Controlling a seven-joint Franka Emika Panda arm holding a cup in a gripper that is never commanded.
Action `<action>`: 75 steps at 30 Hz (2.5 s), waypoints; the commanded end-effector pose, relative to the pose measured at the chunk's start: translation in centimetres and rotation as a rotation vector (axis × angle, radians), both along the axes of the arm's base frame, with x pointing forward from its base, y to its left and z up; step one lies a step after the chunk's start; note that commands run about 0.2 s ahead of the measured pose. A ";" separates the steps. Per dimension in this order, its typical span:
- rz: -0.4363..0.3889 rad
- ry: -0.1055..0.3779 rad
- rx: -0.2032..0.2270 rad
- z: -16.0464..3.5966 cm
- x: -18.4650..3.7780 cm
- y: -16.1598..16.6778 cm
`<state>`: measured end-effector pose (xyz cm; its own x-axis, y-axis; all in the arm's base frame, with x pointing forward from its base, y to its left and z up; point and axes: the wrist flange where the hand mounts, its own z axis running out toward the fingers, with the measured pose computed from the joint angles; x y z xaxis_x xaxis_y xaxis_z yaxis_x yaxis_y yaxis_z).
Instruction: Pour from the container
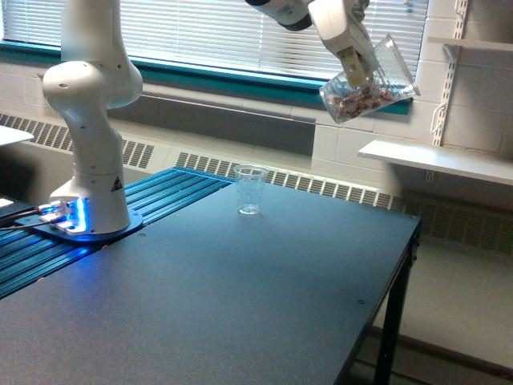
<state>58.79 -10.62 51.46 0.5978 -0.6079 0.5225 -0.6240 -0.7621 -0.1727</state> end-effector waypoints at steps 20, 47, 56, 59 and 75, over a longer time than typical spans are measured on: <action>0.333 0.219 0.129 -8.3 -9.0 27.2; 0.408 0.331 0.037 -11.2 -24.9 32.2; 0.423 0.352 0.036 -11.0 -27.9 34.0; 0.431 0.363 0.044 -11.0 -29.0 34.7; 0.439 0.466 0.053 -13.1 -34.2 35.8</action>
